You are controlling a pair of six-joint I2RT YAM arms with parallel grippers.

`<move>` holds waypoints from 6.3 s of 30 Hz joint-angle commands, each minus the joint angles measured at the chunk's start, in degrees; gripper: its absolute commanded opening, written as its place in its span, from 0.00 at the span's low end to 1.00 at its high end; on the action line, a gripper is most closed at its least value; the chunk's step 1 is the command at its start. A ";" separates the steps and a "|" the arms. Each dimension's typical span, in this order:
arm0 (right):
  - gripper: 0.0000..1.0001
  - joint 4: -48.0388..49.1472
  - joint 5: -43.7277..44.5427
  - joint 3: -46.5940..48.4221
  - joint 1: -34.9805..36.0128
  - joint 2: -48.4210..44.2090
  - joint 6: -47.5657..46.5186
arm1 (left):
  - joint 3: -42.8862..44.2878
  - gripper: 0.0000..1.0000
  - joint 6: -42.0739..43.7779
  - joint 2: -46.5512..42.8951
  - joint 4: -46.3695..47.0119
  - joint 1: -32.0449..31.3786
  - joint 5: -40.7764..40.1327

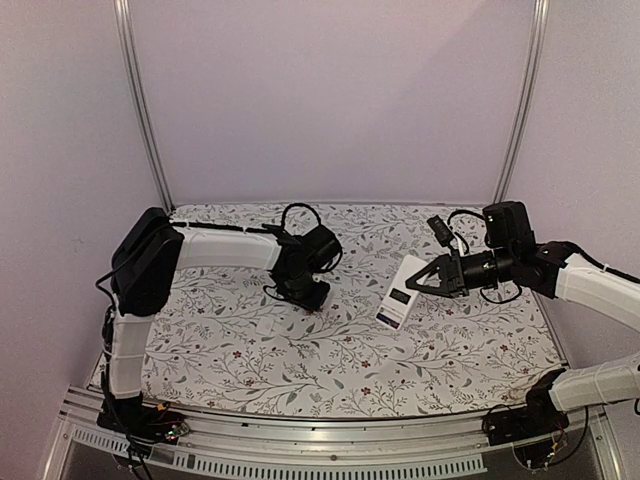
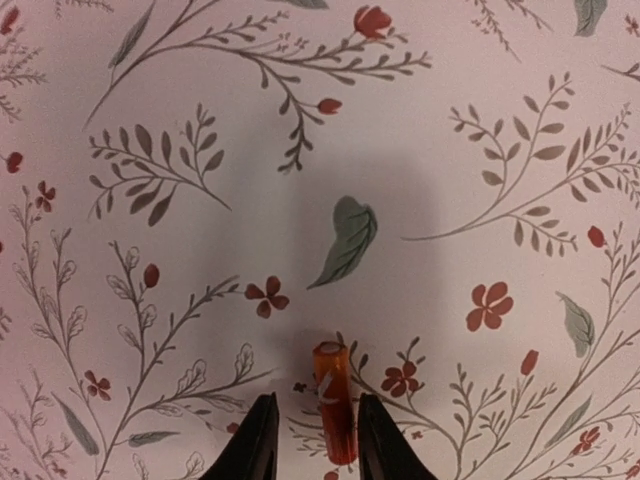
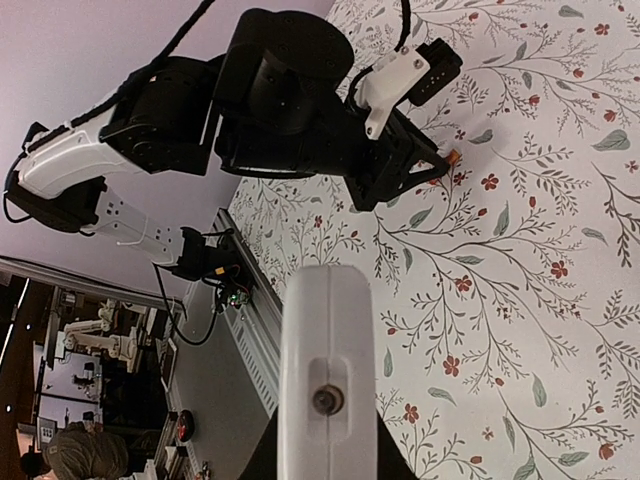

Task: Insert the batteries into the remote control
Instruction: Pick up the battery from the center of the board, then place the battery at the center of the board, then pick up the battery from the center of the board.

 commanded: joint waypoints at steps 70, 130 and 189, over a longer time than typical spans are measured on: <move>0.00 -4.45 -0.85 -1.27 -2.40 -7.78 -3.14 | -16.18 1.00 -1.96 -25.95 11.50 -2.13 4.77; 0.00 -4.88 -2.43 -2.91 -3.94 -7.86 -3.55 | -14.53 0.28 87.59 -7.35 4.40 0.59 21.11; 0.00 -9.07 -4.07 -1.42 -4.03 -4.32 -4.41 | -26.14 0.00 59.09 -34.12 25.12 -5.51 31.67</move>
